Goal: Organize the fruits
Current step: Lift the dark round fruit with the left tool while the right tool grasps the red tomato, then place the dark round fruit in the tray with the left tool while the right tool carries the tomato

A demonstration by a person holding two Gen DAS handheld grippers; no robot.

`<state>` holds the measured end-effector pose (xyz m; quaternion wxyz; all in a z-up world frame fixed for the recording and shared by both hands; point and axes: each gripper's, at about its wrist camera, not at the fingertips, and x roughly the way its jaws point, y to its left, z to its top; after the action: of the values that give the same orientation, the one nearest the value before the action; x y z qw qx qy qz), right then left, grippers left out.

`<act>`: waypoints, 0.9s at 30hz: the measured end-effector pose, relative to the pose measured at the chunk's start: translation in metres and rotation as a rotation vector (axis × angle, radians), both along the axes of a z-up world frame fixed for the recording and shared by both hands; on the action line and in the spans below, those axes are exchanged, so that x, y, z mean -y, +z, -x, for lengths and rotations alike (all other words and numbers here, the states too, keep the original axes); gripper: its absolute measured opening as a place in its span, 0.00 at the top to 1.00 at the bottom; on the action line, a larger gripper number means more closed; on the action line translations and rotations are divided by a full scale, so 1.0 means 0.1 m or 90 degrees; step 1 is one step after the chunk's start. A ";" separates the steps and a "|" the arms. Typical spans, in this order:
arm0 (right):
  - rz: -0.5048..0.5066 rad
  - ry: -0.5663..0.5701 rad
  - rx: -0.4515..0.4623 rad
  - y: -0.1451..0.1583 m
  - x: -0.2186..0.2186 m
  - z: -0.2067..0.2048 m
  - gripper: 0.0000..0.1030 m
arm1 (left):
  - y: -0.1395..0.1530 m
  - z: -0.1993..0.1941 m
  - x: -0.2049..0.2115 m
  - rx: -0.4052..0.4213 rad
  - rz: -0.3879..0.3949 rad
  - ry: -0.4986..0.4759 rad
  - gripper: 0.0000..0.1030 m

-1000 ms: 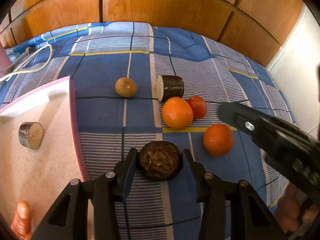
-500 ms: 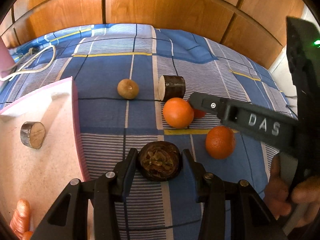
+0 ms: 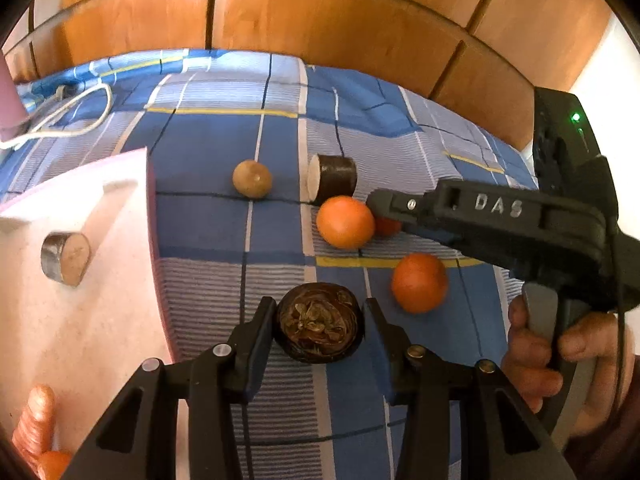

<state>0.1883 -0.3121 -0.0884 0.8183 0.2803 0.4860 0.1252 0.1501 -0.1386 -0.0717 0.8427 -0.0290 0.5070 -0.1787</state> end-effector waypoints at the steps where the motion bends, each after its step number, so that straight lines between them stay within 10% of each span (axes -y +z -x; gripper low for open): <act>1: -0.011 0.001 -0.001 -0.01 0.01 0.00 0.72 | 0.00 0.00 -0.01 -0.001 -0.001 0.002 0.57; 27: 0.153 0.000 0.120 0.59 -0.24 0.49 0.75 | 0.47 0.37 -0.47 0.086 -0.012 0.060 0.57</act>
<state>0.1396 -0.2876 -0.0297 0.8879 0.1671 0.4186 0.0919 0.1134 -0.0911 -0.0247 0.8826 -0.0330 0.4490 -0.1357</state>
